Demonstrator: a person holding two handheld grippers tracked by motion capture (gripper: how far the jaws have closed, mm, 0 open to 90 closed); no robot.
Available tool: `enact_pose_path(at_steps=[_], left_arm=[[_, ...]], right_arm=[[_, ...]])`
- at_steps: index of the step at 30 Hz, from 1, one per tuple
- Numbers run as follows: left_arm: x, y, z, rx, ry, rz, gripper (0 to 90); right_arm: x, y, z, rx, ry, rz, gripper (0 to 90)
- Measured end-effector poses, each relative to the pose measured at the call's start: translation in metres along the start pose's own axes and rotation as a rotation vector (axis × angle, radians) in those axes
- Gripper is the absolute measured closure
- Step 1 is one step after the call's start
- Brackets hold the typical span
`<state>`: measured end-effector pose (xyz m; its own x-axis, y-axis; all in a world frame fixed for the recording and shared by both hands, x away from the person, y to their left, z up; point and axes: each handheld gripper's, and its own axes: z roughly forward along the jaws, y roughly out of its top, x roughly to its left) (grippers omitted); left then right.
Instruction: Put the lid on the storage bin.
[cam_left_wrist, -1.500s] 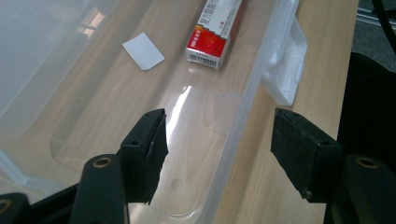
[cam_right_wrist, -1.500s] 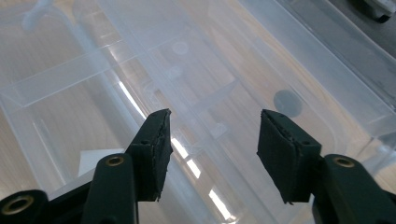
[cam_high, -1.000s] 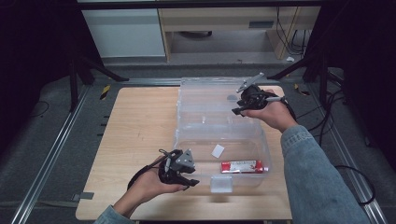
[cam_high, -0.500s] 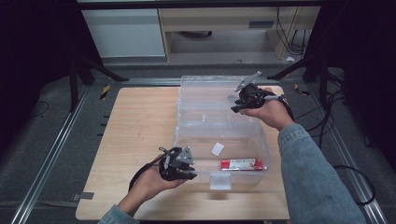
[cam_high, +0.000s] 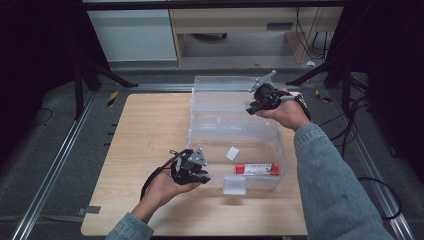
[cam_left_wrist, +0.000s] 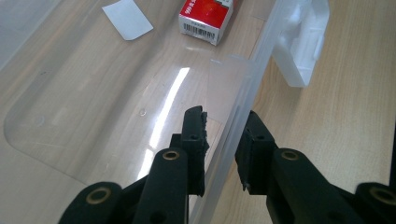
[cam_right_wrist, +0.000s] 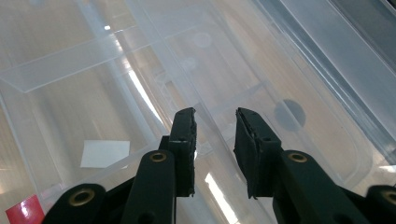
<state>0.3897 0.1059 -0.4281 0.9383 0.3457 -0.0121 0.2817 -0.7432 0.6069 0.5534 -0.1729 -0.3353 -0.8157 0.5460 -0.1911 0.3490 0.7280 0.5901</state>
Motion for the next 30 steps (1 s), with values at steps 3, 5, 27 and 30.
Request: enact_pose_path(at_steps=[3,5,27,30], left_arm=[[0.002,0.001,0.001,-0.002,0.005,-0.001,74.1],[0.002,0.001,0.001,-0.004,0.006,-0.002,74.1],[-0.001,0.000,0.001,-0.012,0.029,0.012,73.9],[-0.001,0.000,0.001,-0.011,0.031,0.015,73.8]], right_arm=[[-0.003,0.003,0.002,0.010,0.009,-0.011,71.0],[-0.004,0.005,0.002,0.016,0.017,-0.019,72.9],[0.006,0.009,-0.016,0.005,0.060,-0.045,80.9],[0.010,0.008,-0.021,-0.004,0.063,-0.052,81.2]])
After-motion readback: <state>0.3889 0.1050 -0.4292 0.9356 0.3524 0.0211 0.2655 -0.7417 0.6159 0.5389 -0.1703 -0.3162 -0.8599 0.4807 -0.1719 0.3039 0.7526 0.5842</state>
